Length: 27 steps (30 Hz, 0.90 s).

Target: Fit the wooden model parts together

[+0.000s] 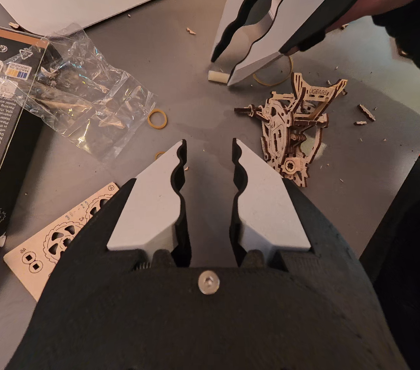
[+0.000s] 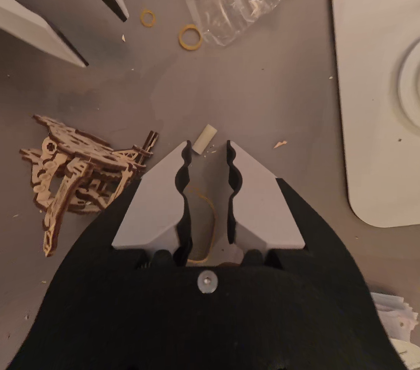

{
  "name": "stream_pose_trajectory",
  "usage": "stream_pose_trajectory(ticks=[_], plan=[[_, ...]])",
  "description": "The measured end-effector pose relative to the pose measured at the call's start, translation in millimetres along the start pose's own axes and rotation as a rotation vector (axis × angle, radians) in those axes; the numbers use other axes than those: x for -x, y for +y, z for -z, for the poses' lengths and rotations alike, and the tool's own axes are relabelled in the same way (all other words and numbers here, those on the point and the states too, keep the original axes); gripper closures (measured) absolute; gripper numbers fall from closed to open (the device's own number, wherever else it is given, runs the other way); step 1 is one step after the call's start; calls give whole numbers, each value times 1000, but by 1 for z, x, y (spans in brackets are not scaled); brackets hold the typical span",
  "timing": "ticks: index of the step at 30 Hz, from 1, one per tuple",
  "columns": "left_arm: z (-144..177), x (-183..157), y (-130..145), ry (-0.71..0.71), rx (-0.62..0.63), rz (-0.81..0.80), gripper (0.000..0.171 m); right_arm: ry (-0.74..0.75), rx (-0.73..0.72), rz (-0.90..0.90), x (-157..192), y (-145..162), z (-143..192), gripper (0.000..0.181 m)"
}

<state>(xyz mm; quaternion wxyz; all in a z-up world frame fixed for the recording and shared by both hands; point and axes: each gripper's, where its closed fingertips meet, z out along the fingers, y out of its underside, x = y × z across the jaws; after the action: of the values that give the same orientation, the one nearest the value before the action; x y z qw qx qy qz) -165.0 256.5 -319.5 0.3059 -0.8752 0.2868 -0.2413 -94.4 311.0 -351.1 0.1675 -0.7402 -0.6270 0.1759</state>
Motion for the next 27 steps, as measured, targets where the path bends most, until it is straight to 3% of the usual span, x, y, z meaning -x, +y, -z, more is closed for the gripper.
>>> stream_pose_trajectory(ticks=[1, 4, 8, 12, 17, 22, 27], plan=[[0, 0, 0, -1, -1, 1, 134, -4, 12, 2, 2, 0, -3, 152], [2, 2, -1, -2, -11, 7, 134, 16, 21, 23, 4, -3, -6, 173], [4, 3, -5, -10, -29, 2, 134, 5, -33, 10, 8, -8, -6, 173], [7, -2, -19, 35, -121, 20, 136, -63, -290, 16, 21, -40, 17, 173], [33, -29, -61, 238, -354, 118, 144, 18, -533, 207, 40, -74, 65, 173], [44, -43, -75, 355, -429, 189, 145, 149, -566, 398, 60, -90, 88, 174], [54, -55, -82, 439, -501, 214, 163, 282, -525, 526, 65, -95, 100, 174]])
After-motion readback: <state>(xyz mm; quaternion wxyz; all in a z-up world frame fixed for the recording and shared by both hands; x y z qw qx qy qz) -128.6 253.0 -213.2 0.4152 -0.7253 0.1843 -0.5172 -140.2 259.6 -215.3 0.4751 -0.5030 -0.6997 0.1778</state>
